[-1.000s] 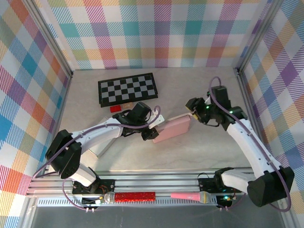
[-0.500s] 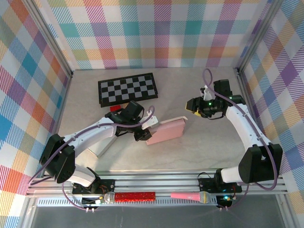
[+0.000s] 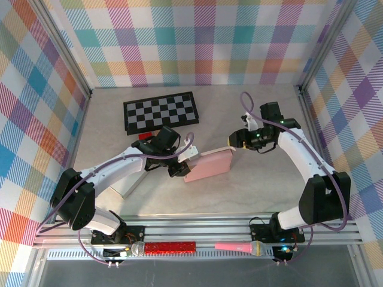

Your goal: Fold the paper box

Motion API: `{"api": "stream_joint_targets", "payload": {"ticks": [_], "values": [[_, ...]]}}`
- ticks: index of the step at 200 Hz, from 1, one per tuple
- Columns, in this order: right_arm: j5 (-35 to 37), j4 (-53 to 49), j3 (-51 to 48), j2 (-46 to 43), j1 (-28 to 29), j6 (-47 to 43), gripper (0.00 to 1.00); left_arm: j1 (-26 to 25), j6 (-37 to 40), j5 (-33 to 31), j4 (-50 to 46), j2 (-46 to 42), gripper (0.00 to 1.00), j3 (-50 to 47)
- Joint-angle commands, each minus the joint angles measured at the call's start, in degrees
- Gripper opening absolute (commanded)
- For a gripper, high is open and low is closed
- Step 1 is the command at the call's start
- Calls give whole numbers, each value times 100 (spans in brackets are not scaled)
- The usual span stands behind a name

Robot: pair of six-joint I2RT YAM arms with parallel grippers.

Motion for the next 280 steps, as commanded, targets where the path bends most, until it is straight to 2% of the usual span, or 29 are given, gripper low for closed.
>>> {"api": "stream_joint_targets", "payload": {"ticks": [1, 41, 95, 191, 239, 280], "values": [[-200, -53, -11, 45, 55, -288, 55, 47, 128, 19, -272, 139, 25, -89], [-300, -53, -86, 98, 87, -288, 50, 57, 129, 27, -243, 166, 26, -90], [-5, -268, -51, 30, 229, -402, 41, 64, 132, 26, -254, 210, 26, -72], [1016, -484, 84, -43, 468, -508, 25, 74, 159, 63, -298, 219, 26, -37], [1286, -544, 283, 71, 568, -517, 21, 73, 158, 89, -320, 245, 26, -7], [1447, -606, 386, 83, 603, -550, 23, 70, 158, 98, -334, 254, 26, 22]]}}
